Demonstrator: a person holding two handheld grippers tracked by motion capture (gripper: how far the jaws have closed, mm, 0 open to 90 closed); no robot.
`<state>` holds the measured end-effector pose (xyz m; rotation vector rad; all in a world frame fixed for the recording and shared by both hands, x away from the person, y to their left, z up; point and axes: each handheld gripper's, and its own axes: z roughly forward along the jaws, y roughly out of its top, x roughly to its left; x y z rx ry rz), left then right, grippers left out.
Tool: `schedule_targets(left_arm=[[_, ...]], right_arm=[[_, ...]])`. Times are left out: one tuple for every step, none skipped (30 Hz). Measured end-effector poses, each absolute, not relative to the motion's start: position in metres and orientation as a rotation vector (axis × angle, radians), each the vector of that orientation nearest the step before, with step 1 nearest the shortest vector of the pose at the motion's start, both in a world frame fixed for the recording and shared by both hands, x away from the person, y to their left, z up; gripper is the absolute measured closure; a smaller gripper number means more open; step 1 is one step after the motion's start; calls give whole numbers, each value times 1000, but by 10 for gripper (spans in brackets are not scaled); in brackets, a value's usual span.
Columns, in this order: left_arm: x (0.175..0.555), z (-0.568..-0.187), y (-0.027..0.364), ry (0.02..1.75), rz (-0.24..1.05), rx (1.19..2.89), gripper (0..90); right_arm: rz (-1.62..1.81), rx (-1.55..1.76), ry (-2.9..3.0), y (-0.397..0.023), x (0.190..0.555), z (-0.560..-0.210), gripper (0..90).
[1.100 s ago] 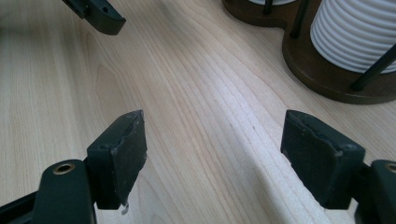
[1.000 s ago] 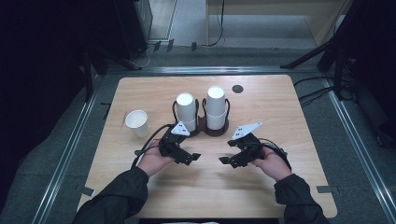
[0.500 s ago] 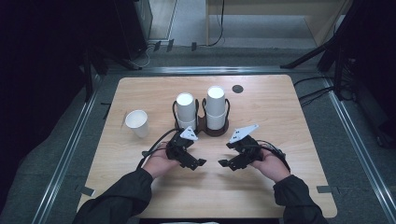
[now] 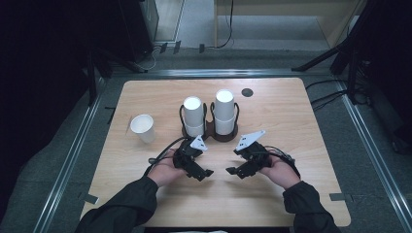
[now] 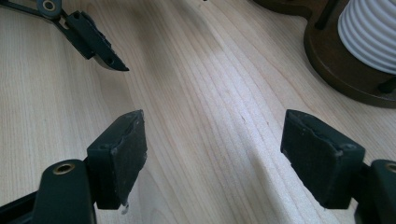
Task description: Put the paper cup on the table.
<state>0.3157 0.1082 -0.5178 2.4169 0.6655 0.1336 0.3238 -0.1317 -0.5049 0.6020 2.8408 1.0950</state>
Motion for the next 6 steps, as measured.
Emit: schedule_targets(left_arm=[[316,-518,108,669,134,2422,12],[316,-519,108,668,140,2429,12],[316,-520,108,665,140,2438,12],[316,-521,108,676,134,2438,12],[317,-523,108,669,144,2457,12],[318,-524,108,670,143,2467,12]], right_arm=[[1095,603,2842,-132,324,-505,228],[1093,602,2842,-132,324,-505,228],[1092,599,2844,-132,324,-505,228],[1088,590,2845,-132,324,-506,228],[1081,580,2845,-132,324,-506,228],[1069,566,2849,-132,324,-508,228]])
